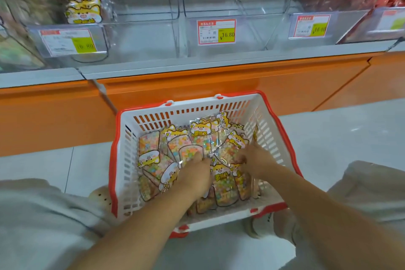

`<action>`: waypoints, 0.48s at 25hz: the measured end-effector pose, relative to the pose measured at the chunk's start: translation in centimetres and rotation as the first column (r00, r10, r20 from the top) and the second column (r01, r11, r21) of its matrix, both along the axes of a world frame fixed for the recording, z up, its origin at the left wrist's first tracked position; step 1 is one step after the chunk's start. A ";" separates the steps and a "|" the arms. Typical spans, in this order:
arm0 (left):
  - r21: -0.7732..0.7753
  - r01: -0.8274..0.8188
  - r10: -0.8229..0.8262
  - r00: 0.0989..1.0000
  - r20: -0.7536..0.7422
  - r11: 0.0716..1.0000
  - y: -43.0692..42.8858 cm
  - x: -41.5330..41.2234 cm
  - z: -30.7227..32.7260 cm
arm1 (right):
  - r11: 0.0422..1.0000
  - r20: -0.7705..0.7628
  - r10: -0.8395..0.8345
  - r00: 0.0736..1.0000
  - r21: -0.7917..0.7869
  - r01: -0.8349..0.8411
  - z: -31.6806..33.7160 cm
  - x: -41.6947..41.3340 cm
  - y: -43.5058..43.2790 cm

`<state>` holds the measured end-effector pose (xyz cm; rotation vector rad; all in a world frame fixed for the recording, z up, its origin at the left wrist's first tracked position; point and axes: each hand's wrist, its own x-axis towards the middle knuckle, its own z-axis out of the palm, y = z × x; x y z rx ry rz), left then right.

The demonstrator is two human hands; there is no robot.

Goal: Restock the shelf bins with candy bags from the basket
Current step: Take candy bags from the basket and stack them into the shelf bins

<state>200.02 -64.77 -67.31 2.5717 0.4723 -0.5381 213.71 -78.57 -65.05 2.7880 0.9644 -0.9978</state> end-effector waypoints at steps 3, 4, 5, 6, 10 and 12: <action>-0.012 -0.079 0.079 0.997 0.024 0.997 -0.3 0.6 -0.1 | 0.990 -0.147 -0.073 0.986 0.108 0.089 0.0 0.3 -0.2; -0.011 -0.098 0.099 0.995 0.025 0.995 -0.4 0.8 -0.2 | 0.984 -0.174 -0.098 0.980 0.133 0.122 -0.1 0.3 -0.3; -0.027 -0.112 0.113 0.993 0.033 0.993 -0.4 1.0 -0.4 | 0.974 -0.206 -0.128 0.970 0.161 0.163 0.0 0.2 -0.2; -0.071 -0.129 0.132 0.990 0.042 0.989 -0.4 1.1 -0.4 | 0.964 -0.237 -0.145 0.961 0.183 0.191 0.1 0.1 -0.2; -0.471 -0.286 0.349 0.936 0.051 0.835 -0.4 1.4 0.0 | 0.966 -0.317 -0.087 0.944 0.205 0.158 0.5 0.3 -0.3; -0.657 -0.385 0.518 0.856 0.009 0.648 0.3 1.6 0.9 | 0.932 -0.351 -0.107 0.930 0.289 0.216 0.4 0.2 -0.4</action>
